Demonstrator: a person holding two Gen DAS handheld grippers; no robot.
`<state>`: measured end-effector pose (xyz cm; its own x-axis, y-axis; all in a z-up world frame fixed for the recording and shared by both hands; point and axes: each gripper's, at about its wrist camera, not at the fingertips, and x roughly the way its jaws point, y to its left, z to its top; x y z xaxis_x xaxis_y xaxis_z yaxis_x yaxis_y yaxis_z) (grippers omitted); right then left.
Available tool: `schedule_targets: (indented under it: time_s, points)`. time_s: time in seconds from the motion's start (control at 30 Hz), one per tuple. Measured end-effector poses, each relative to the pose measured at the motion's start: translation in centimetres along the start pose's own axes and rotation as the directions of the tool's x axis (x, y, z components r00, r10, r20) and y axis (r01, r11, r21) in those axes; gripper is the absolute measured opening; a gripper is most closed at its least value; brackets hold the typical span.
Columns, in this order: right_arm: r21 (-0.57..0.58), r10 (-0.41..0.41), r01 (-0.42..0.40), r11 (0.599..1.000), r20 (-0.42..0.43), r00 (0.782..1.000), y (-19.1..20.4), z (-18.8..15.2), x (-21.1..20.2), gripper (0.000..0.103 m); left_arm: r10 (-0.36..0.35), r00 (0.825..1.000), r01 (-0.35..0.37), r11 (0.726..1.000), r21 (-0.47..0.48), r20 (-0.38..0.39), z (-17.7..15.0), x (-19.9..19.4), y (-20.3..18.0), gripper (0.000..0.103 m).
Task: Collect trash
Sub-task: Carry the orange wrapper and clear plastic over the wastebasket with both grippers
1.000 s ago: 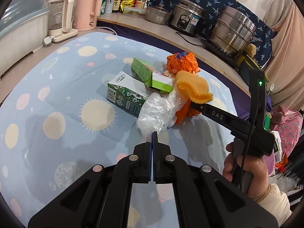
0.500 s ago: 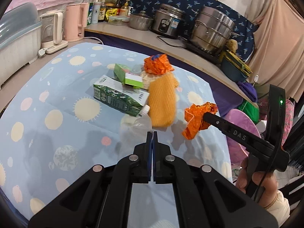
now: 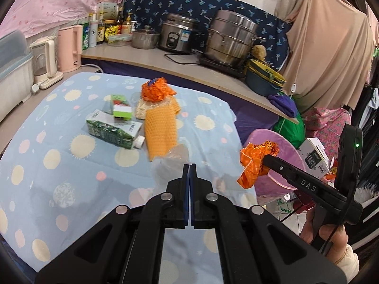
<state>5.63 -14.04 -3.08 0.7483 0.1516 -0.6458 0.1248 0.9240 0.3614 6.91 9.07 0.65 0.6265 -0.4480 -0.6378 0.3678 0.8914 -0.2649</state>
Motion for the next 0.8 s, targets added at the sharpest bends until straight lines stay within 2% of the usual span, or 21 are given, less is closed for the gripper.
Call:
schedule_targets:
  time_s: [0.2, 0.47, 0.8]
  points:
    - [0.061, -0.040, 0.036, 0.997, 0.056, 0.998, -3.6, 0.2, -3.0, 0.031, -0.050, 0.999, 0.049, 0.996, 0.070, 0.013, 1.3, 0.5, -4.1, 0.000]
    - [0.149, -0.118, 0.102, 0.984, 0.103, 0.988, -8.7, 0.5, -5.3, 0.031, -0.143, 0.989, 0.136, 0.978, 0.157, 0.035, 4.1, 2.0, -10.3, 0.000]
    - [0.241, -0.236, 0.201, 0.949, 0.130, 0.963, -15.6, 2.3, -6.2, 0.031, -0.272, 0.962, 0.262, 0.936, 0.236, 0.008, 7.2, 6.5, -17.8, 0.000]
